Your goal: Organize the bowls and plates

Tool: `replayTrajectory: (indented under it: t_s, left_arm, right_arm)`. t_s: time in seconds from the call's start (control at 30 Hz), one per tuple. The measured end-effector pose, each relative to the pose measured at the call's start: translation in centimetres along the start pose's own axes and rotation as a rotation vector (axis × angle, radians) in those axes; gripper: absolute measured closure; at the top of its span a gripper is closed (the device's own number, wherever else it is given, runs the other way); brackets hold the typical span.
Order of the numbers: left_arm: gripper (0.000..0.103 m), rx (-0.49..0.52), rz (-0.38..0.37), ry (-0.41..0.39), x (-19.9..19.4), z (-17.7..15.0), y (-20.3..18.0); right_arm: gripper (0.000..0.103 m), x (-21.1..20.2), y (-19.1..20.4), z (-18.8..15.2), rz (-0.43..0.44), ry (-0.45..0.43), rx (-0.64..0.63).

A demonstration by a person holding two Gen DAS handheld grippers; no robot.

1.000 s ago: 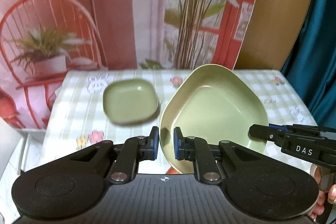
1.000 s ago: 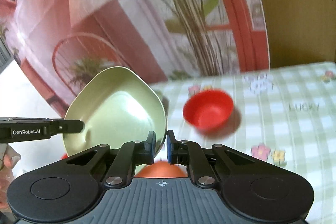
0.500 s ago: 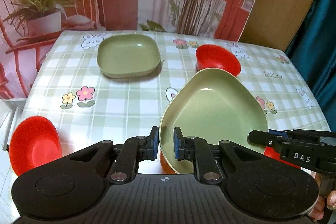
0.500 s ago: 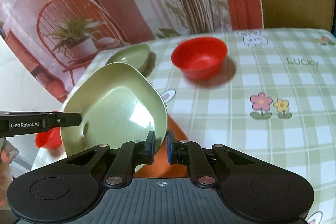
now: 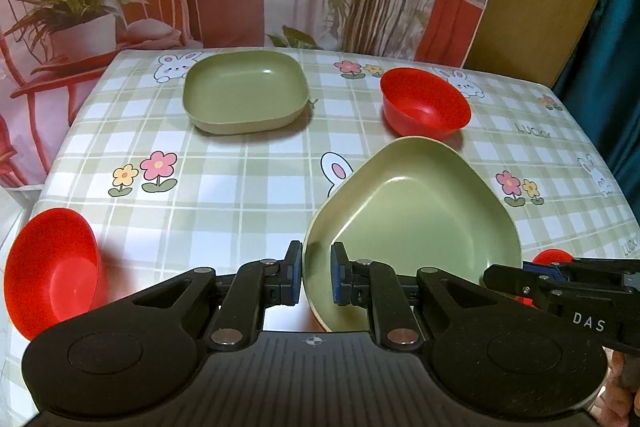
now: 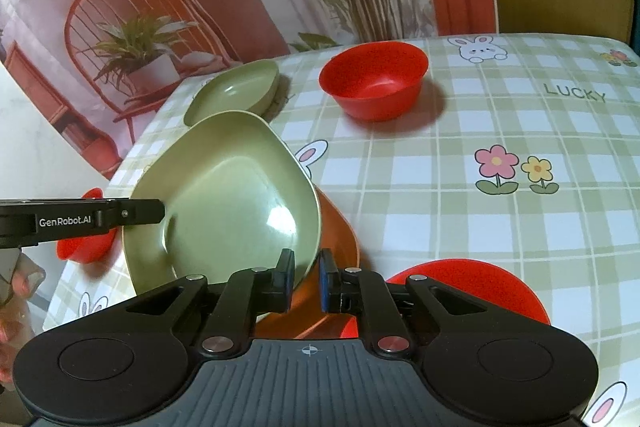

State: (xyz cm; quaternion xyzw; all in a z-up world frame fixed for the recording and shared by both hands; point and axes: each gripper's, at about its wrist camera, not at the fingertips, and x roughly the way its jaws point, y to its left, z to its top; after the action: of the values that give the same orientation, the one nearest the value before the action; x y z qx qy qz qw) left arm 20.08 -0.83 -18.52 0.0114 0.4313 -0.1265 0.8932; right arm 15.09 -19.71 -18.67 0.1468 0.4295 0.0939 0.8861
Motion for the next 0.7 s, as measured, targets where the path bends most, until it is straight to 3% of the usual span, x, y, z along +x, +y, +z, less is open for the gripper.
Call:
replayTrajectory:
  t_s: [0.23, 0.7]
  left_arm:
    - [0.087, -0.044, -0.012, -0.007, 0.24, -0.42, -0.12]
    - [0.087, -0.023, -0.009, -0.015, 0.81, -0.51, -0.41]
  right_arm:
    - [0.091, 0.16, -0.66, -0.57, -0.005, 0.005, 0.010]
    - [0.091, -0.10, -0.89, -0.62, -0.008, -0.016, 0.005]
